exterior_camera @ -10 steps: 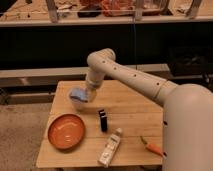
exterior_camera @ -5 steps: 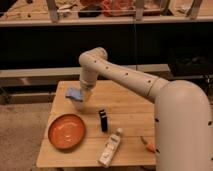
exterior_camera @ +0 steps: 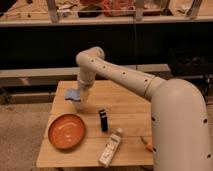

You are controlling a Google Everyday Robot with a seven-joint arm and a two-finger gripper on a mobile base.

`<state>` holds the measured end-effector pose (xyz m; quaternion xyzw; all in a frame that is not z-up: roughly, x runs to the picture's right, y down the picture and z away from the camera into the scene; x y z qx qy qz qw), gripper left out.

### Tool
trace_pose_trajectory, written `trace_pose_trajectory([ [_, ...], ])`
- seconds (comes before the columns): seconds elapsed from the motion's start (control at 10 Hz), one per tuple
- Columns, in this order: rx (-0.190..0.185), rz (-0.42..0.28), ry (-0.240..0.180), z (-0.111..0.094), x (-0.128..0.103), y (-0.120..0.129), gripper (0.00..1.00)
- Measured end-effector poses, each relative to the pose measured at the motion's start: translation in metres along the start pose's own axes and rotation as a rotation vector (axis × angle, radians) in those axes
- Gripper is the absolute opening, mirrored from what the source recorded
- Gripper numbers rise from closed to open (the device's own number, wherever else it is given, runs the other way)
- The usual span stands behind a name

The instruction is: Place the white sponge in the ceramic cup

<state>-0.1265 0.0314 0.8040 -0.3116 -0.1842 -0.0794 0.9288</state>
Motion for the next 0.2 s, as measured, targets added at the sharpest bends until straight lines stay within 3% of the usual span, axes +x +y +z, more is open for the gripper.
trace_pose_trajectory([
  [0.2,0.004,0.011,0.004,-0.0005,0.0018,-0.0012,0.8],
])
